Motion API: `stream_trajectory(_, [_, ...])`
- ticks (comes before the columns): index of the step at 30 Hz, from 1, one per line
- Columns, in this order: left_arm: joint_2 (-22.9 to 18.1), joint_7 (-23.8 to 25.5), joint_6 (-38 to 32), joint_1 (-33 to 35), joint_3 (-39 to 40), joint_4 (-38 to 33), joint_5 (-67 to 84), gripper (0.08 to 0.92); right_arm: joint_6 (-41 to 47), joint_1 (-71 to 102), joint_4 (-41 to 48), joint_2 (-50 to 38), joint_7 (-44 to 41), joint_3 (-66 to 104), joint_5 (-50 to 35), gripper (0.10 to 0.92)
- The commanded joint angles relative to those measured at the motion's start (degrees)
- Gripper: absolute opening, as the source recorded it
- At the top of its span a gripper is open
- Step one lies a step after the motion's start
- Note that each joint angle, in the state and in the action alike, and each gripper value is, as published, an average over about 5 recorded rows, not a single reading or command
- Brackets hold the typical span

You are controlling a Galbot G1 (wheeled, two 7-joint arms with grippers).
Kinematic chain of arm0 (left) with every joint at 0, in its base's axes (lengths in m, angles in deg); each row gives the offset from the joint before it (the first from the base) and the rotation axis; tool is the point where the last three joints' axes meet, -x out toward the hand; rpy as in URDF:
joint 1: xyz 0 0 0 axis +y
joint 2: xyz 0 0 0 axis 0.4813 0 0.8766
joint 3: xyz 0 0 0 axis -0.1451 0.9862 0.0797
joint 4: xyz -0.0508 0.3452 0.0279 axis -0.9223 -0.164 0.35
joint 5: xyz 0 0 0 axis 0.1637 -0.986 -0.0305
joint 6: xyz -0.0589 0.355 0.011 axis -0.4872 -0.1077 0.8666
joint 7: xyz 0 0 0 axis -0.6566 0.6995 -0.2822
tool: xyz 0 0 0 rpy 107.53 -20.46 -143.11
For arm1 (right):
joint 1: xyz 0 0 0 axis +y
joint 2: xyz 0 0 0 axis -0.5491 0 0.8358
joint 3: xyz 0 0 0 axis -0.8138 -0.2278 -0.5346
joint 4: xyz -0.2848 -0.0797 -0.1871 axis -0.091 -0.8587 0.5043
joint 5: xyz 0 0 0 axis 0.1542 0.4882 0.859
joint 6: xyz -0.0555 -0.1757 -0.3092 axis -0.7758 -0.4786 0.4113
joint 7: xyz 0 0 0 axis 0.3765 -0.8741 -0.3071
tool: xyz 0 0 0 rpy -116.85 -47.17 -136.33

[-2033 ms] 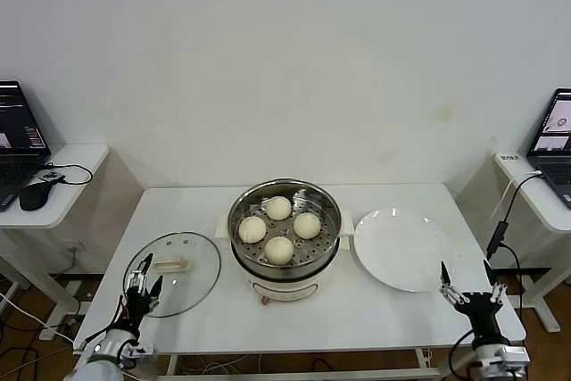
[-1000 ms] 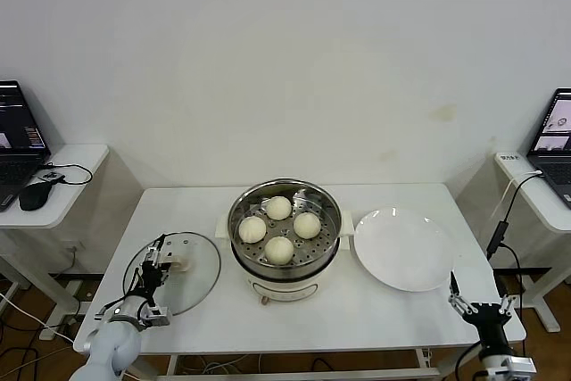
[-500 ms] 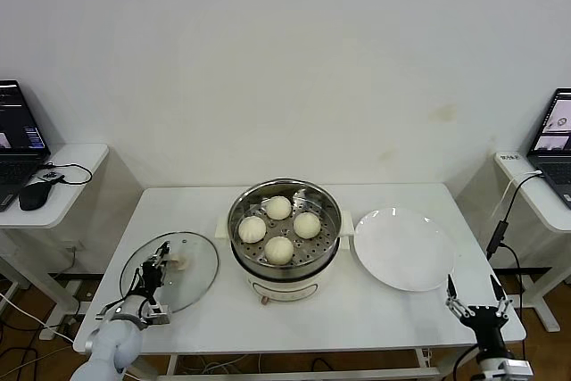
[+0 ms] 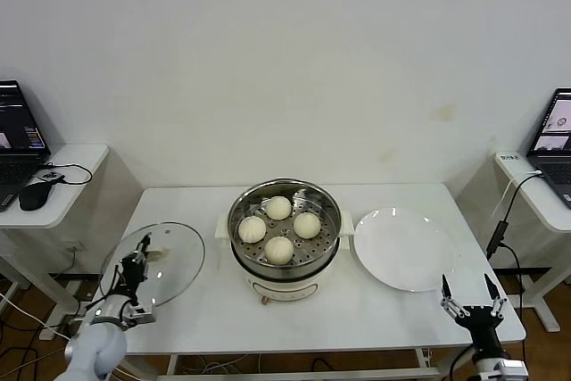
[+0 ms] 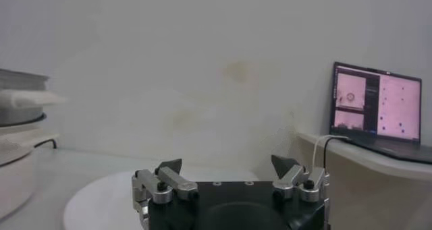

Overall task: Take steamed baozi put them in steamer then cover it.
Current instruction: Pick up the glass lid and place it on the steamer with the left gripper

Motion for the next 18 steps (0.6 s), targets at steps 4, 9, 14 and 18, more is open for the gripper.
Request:
stream_trajectory(4, [6.30, 10.58, 10.24, 8.81, -7.26, -25.60, 5.69, 0.136, -0.21, 0.02, -0.43, 0.07, 0.13, -1.69, 1.20, 0.823])
stream_trajectory(9, [8.93, 14.19, 14.28, 8.06, -3.16, -32.06, 9.72, 0.136, -1.11, -0.26, 0.33, 0.11, 0.87, -2.86, 4.10, 0.823])
stream_trajectory(14, [9.30, 15.18, 16.61, 3.16, 4.44, -33.62, 9.54, 0.136, -2.28, -0.53, 1.25, 0.99, 2.02, -4.63, 8.75, 0.823])
stream_trajectory(18, [9.68, 15.46, 18.89, -1.73, 12.40, -32.97, 8.74, 0.136, -3.07, -1.22, 2.44, 2.21, 3.67, -5.40, 13.35, 0.823])
